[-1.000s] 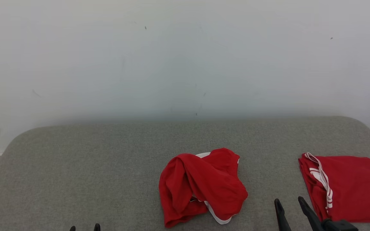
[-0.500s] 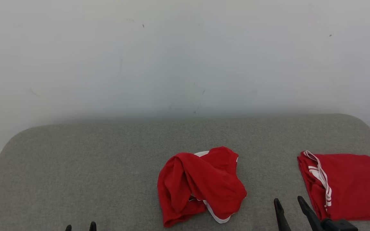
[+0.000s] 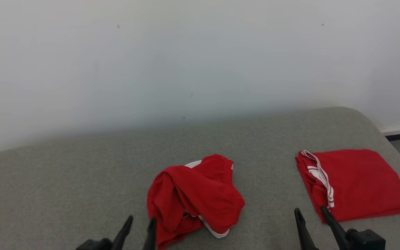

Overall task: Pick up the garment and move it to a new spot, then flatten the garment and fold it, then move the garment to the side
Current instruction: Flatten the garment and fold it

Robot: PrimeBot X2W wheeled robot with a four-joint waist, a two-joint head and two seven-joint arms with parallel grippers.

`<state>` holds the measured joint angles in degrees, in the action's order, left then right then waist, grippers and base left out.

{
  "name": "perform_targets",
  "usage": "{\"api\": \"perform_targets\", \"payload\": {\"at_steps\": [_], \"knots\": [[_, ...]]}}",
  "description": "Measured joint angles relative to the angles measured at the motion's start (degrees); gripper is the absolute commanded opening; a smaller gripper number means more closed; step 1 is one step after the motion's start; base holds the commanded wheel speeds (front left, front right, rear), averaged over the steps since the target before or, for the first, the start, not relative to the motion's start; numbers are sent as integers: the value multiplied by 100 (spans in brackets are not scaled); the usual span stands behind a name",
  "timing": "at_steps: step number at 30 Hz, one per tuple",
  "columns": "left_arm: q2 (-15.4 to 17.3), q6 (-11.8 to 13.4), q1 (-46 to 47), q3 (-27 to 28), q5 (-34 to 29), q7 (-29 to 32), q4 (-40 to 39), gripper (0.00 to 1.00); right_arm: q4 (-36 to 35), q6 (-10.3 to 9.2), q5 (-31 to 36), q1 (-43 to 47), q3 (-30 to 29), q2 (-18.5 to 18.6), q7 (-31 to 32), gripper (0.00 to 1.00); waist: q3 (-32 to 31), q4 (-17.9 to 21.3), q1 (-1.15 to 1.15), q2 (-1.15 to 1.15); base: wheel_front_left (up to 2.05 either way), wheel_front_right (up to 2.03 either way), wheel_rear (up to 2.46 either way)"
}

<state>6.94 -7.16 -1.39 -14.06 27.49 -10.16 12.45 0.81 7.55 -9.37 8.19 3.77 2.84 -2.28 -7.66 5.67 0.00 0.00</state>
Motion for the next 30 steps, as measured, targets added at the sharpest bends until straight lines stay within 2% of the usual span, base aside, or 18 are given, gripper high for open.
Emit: {"api": "perform_targets", "payload": {"at_steps": [8,12,20,24,27,28,29,30], "knots": [[-211,-36,853,-1147,-100,283,639,100,-127,0,83,-93,-45,1,80,100,162,694,0,0,0,0,0],[-245,-9,1270,-1400,-285,419,1131,100,-147,0,86,-110,-44,-1,93,100,265,1043,1,0,0,0,0],[-270,492,1992,-1663,-758,900,2449,100,-121,0,30,-190,10,2,34,100,507,1641,1,0,0,0,0],[-264,802,2231,-1651,-837,1056,3081,100,-71,0,21,-243,43,1,-10,100,666,1824,1,0,0,0,0],[-259,918,2372,-1636,-887,1027,3438,100,-47,0,10,-263,54,2,-30,100,770,1920,1,0,0,0,0],[-269,921,2419,-1636,-884,1024,3527,82,-42,0,5,-265,53,1,-38,100,798,1943,1,-1,0,0,0],[-282,925,2458,-1641,-884,991,3595,82,-32,0,-7,-265,47,1,-57,100,824,1961,1,0,0,0,0],[-290,925,2496,-1649,-883,934,3653,35,-21,0,-10,-268,43,2,-60,100,843,1972,1,-1,0,0,0]]}}
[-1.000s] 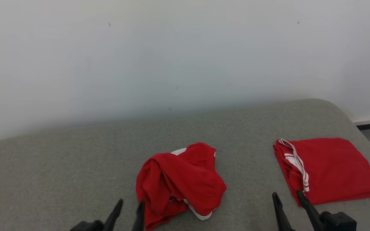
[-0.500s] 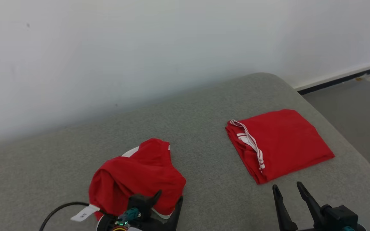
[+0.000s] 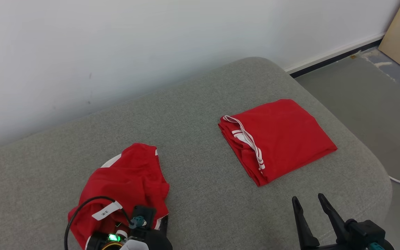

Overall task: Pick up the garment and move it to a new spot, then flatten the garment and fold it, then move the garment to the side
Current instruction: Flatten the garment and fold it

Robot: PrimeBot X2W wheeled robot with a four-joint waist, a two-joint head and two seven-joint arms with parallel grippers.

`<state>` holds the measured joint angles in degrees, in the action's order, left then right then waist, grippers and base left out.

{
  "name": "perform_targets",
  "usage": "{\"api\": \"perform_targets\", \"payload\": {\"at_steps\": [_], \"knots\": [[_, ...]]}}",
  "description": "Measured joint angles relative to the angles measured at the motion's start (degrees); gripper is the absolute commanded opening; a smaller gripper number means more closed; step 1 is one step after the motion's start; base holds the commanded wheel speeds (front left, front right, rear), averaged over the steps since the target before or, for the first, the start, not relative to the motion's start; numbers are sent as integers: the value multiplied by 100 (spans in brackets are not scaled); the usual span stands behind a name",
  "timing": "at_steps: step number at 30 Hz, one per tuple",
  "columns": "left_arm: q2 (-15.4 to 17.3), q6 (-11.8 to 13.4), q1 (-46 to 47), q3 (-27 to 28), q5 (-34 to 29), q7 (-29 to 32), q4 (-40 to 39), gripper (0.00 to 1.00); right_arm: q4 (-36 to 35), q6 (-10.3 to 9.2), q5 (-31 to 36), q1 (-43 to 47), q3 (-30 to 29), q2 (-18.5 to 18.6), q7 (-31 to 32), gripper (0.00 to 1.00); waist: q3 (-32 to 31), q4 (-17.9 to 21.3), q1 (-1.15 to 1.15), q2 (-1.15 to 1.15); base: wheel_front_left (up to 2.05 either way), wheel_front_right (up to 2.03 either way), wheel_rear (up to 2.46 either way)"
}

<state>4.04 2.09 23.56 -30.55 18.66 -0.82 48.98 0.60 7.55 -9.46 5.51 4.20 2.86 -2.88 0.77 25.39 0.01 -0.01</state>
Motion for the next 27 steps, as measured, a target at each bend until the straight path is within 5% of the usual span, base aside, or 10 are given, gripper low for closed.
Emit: {"api": "perform_targets", "payload": {"at_steps": [1,7,14,22,27], "knots": [[-10,-9,20,8,20,-65,48,0,10,0,0,-2,-8,-1,-1,100,11,0,0,0,0,0,0],[-76,-323,311,124,445,-661,37,0,34,0,1,-64,-1,-1,-9,100,-39,-163,-1,0,0,0,0],[-103,-669,1066,10,1494,-1129,-1133,0,52,0,33,-78,51,-2,36,100,-171,-420,-1,0,0,0,0],[-114,-592,2031,-495,2209,-1323,-2484,0,74,0,41,-70,41,-2,44,100,-365,-666,-1,0,0,0,0],[-125,-235,2346,-548,2490,-1394,-2925,0,82,0,41,-53,76,-3,60,100,-505,-819,-2,1,0,0,0]]}}
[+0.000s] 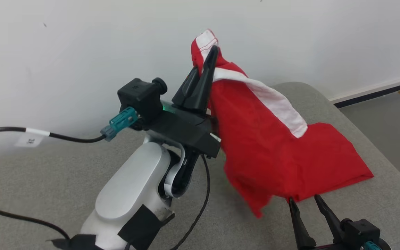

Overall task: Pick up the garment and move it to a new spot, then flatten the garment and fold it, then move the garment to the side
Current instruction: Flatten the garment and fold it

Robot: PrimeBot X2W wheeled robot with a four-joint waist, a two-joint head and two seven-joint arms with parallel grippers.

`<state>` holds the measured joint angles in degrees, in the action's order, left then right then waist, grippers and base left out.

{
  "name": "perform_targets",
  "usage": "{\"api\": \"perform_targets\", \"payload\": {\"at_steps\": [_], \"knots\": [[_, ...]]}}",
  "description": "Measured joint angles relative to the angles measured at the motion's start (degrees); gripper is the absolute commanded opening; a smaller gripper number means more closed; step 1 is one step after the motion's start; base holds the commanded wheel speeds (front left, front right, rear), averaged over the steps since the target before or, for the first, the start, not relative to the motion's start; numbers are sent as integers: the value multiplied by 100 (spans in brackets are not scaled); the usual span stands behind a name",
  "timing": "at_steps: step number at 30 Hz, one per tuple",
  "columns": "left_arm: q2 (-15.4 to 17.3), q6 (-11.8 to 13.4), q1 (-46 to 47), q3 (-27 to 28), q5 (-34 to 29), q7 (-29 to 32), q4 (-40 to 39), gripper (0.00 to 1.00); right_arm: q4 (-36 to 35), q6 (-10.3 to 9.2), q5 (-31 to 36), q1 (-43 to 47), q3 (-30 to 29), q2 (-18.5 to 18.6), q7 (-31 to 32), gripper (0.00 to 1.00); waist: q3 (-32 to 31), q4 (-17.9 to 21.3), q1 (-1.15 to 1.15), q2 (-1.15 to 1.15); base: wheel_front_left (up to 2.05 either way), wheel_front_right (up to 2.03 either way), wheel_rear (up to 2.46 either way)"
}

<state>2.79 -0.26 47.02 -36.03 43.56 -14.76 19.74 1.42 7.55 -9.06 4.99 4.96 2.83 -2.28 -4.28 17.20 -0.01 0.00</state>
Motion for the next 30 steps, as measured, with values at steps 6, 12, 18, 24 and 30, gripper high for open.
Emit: {"api": "perform_targets", "payload": {"at_steps": [6,12,18,24,30], "knots": [[102,438,-1149,328,166,-14,733,0,3,0,-3,96,-63,2,-9,100,-69,-286,0,0,0,0,0],[254,646,-2332,818,369,-22,1538,0,-2,0,-37,108,-38,2,-25,100,-65,-606,0,0,0,0,0],[205,730,-2930,1551,544,-27,1804,0,8,0,-43,90,11,1,-25,100,-64,-885,0,0,0,0,0],[124,570,-3290,1880,535,-27,2024,100,-4,0,-33,94,10,0,33,100,-70,-1049,1,0,0,0,0],[200,472,-3529,2051,287,-27,2028,100,-52,0,27,92,56,2,379,100,-79,-1151,1,0,0,0,0]]}}
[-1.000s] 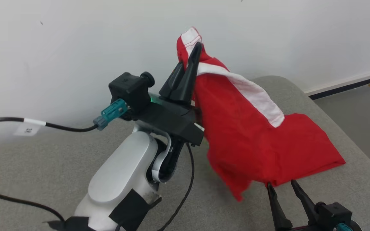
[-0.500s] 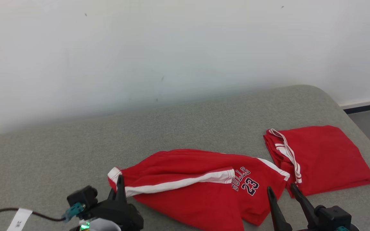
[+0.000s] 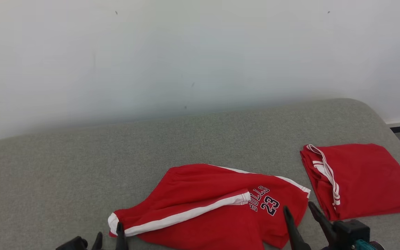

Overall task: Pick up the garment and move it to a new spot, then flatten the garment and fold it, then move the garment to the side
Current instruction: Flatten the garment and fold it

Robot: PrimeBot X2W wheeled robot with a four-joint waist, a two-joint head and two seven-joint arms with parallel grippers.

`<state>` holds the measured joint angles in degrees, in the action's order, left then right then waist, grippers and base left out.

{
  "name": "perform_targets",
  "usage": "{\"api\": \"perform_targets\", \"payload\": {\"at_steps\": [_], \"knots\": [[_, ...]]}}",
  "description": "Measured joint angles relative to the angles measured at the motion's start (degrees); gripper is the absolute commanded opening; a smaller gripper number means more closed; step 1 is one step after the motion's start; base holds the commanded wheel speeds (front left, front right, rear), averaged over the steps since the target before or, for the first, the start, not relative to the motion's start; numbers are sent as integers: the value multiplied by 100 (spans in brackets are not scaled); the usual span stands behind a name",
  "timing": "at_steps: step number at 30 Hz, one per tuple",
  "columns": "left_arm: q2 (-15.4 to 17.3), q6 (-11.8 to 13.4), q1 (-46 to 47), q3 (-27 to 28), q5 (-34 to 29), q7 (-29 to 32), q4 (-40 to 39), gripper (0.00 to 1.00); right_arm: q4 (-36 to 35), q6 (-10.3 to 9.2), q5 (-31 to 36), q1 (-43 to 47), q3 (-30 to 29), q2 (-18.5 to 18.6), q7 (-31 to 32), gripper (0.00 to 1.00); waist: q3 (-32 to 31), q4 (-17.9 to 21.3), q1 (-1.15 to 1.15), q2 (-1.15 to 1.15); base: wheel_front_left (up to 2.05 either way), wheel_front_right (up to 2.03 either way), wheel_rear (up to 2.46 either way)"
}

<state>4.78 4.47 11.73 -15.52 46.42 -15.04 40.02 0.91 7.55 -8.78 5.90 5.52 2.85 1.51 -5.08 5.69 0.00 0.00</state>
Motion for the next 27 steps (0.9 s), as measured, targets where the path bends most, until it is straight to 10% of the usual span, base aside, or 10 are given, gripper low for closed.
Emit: {"api": "perform_targets", "payload": {"at_steps": [13,27], "knots": [[1138,-599,884,-1003,-1269,929,234,100,102,0,-163,-867,630,261,1672,100,170,-97,0,0,0,0,0],[1257,-1106,1195,-1463,-1181,1798,717,92,221,0,-305,-1179,740,419,1678,100,328,-21,0,0,0,0,0]]}}
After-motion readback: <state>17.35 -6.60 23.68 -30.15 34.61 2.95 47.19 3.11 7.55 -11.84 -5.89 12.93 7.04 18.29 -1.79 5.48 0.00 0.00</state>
